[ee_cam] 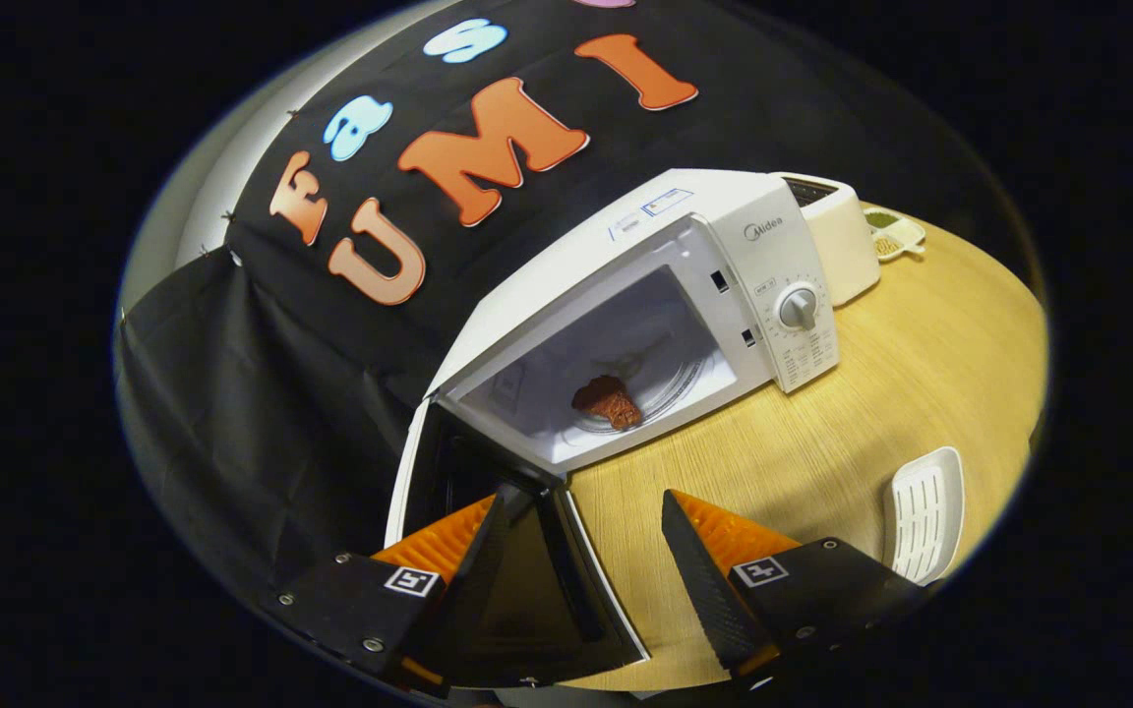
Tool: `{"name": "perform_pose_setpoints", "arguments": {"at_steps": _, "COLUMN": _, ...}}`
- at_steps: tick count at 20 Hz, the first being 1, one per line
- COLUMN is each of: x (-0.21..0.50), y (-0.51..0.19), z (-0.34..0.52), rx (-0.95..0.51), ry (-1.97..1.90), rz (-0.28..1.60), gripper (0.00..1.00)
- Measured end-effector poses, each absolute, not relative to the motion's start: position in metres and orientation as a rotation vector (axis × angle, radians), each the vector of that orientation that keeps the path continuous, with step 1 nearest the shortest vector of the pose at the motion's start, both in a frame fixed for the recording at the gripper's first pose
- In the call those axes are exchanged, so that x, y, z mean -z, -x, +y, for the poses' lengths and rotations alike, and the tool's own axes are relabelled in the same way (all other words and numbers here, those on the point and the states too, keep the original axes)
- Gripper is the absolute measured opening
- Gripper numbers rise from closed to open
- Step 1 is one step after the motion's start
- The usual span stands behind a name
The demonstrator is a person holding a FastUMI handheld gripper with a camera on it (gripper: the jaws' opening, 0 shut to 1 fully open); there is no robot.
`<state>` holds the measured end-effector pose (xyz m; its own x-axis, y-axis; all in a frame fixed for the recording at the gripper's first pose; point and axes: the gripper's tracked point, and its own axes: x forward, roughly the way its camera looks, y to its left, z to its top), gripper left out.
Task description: Open the microwave, put the food inside, and close the microwave door.
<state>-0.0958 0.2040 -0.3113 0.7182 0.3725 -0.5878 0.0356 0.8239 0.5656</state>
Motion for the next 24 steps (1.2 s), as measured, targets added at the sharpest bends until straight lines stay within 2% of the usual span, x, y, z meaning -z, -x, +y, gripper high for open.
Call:
{"name": "perform_pose_setpoints", "arguments": {"at_steps": 7, "x": 0.252, "y": 0.135, "z": 0.224, "rx": -0.241, "ry": -0.47, "rz": 0.726, "gripper": 0.93}}
{"name": "perform_pose_setpoints", "arguments": {"at_steps": 12, "x": 0.212, "y": 0.163, "z": 0.274, "rx": -0.373, "ry": -0.411, "rz": 0.705, "gripper": 0.93}}
{"name": "perform_pose_setpoints", "arguments": {"at_steps": 20, "x": 0.211, "y": 0.196, "z": 0.352, "rx": -0.556, "ry": -0.325, "rz": 0.725, "gripper": 0.93}}
{"name": "perform_pose_setpoints", "arguments": {"at_steps": 24, "x": 0.239, "y": 0.209, "z": 0.378, "rx": -0.615, "ry": -0.265, "rz": 0.767, "gripper": 0.93}}
